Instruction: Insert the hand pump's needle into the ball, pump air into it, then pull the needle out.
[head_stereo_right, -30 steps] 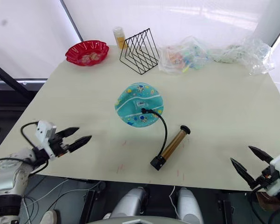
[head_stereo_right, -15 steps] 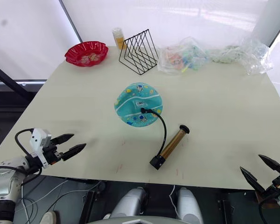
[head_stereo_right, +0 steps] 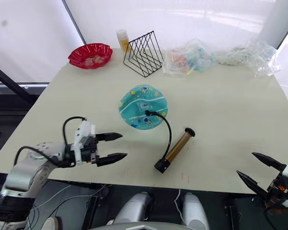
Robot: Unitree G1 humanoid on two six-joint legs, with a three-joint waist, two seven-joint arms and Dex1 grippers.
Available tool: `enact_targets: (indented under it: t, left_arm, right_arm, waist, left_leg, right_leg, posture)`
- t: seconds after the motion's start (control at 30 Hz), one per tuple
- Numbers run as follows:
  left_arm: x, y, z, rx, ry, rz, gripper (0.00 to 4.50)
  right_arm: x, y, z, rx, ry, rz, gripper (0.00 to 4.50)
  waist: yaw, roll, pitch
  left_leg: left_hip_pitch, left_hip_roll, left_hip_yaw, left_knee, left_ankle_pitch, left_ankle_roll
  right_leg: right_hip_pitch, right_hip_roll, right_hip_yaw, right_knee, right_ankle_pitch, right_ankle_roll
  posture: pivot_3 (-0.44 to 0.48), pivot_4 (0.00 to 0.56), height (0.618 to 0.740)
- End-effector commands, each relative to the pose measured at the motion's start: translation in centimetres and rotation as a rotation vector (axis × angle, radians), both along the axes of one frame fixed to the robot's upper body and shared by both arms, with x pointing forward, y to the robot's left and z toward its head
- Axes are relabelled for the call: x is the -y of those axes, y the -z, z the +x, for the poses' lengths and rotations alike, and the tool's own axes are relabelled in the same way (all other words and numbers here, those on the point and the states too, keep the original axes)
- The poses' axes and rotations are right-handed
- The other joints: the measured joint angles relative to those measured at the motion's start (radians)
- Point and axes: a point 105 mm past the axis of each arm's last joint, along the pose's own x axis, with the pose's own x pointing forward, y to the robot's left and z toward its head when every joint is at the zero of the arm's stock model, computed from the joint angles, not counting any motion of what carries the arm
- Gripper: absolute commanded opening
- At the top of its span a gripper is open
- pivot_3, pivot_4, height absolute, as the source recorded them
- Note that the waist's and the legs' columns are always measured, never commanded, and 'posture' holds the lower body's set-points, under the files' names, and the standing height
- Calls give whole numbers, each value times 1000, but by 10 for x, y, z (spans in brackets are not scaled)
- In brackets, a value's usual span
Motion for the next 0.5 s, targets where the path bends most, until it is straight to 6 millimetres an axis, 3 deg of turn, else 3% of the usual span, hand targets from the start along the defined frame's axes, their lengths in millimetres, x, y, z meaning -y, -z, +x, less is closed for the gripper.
enact_targets:
  t: [0.03,0.17,0.3,0.5]
  left_arm:
    - [21,-8,-1,10,52,-21,4465]
    - [50,-14,10,-3,113,-52,4465]
    - [64,-15,21,1,138,-34,4465]
    - [88,-5,21,-45,209,21,4465]
  right_arm:
    - [-5,-8,2,31,-17,4,4500]
    - [-11,-14,4,54,-33,7,4500]
    - [-14,-16,5,59,-52,-3,4500]
    - [-16,-20,8,72,-62,-14,4500]
  waist:
    - [-1,0,0]
    - [-1,0,0]
    - [-4,0,0]
    - [-3,0,0]
  left_leg:
    - [0,0,0,1,0,0]
    - [1,0,3,3,0,0]
    - [1,0,5,5,0,0]
    - [0,0,7,5,-1,2]
  right_leg:
    - [0,1,0,1,0,1]
    - [0,2,1,2,1,3]
    - [0,4,2,2,3,5]
    - [0,5,4,1,4,5]
  posture:
    - [0,150,740]
    - [0,150,740]
    - [0,150,740]
    - [0,150,740]
